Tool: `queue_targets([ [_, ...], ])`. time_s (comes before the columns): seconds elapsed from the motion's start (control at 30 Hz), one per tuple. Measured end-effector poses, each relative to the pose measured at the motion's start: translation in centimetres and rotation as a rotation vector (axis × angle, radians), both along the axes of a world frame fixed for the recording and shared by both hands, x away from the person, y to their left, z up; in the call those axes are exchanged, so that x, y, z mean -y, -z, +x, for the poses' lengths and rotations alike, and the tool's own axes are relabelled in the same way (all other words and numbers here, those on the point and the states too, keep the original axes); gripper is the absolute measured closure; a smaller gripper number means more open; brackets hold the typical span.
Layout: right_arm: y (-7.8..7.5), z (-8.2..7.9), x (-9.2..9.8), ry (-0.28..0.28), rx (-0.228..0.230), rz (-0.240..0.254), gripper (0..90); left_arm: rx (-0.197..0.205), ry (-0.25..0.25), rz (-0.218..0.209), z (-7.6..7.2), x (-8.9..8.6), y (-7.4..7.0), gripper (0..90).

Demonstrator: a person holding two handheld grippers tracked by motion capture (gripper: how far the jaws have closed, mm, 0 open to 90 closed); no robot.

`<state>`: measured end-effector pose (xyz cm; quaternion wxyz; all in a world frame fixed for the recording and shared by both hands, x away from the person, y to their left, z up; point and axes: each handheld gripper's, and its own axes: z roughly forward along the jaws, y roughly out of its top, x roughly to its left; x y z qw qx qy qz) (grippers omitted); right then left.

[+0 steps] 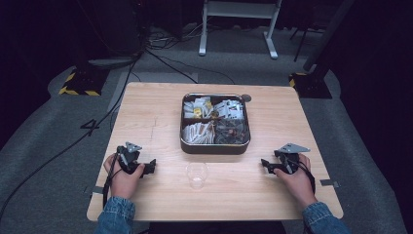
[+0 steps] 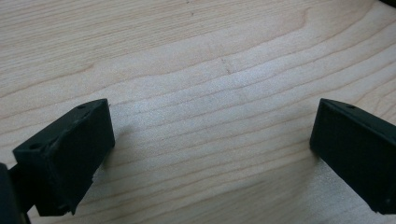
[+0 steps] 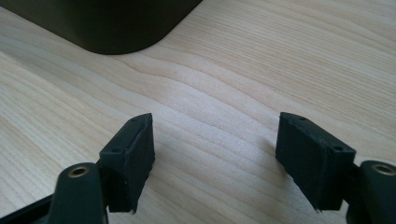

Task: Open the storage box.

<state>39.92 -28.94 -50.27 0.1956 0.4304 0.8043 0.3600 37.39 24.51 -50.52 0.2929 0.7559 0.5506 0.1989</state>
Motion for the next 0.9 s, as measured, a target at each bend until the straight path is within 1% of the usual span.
queue_targets([
  [0.07, 0.0, 0.0, 0.0, -0.005, -0.004, -0.002, 27.7, 0.001, -0.001, -0.003, 0.0, 0.0, 0.0, 0.3],
  [0.17, -0.2, 0.1, -0.1, -0.026, -0.022, 0.03, 27.3, 0.002, 0.012, -0.002, 0.1, 0.0, 0.0, 0.3],
  [0.23, -0.4, 0.1, -0.1, -0.037, -0.021, 0.029, 27.4, 0.002, 0.013, -0.004, 0.1, 0.0, 0.0, 0.3],
  [0.4, -2.0, 0.0, -0.6, -0.056, -0.014, 0.053, 30.0, 0.002, 0.012, -0.004, 0.1, 0.0, 0.0, 0.3],
  [0.43, -2.6, 0.2, -0.8, -0.07, -0.034, 0.063, 30.6, 0.002, 0.012, -0.003, 0.1, 0.0, 0.0, 0.2],
  [0.47, -2.8, 0.3, -0.8, -0.078, -0.039, 0.062, 30.8, 0.002, 0.012, -0.003, 0.1, 0.0, 0.0, 0.2],
  [0.5, -2.8, 0.3, -0.8, -0.078, -0.039, 0.062, 30.8, 0.002, 0.012, -0.003, 0.1, 0.0, 0.0, 0.2],
  [0.53, -3.3, 0.5, -0.9, -0.084, -0.046, 0.068, 31.1, 0.002, 0.011, -0.003, 0.1, 0.0, 0.0, 0.2],
  [0.6, -3.4, 0.6, -0.9, -0.087, -0.045, 0.066, 31.3, 0.002, 0.011, -0.003, 0.1, 0.0, 0.0, 0.2],
  [0.67, -3.9, 0.9, -1.1, -0.095, -0.049, 0.074, 31.7, 0.002, 0.012, -0.003, 0.1, 0.0, 0.0, 0.2],
  [0.7, -4.1, 0.9, -1.2, -0.1, -0.048, 0.072, 31.8, 0.002, 0.012, -0.004, 0.1, 0.0, 0.0, 0.2],
  [0.73, -4.7, 1.1, -1.5, -0.113, -0.041, 0.066, 32.3, 0.002, 0.012, -0.004, 0.1, 0.0, 0.0, 0.2],
  [0.83, -5.7, 1.5, -2.1, -0.128, -0.029, 0.078, 32.4, 0.002, 0.012, -0.004, 0.1, 0.0, 0.0, 0.2],
  [0.87, -5.7, 1.5, -2.1, -0.128, -0.029, 0.078, 32.4, 0.002, 0.012, -0.004, 0.1, 0.0, 0.0, 0.2],
  [0.9, -6.3, 1.8, -2.6, -0.143, -0.018, 0.076, 32.6, 0.002, 0.012, -0.004, 0.1, 0.0, 0.0, 0.2],
])
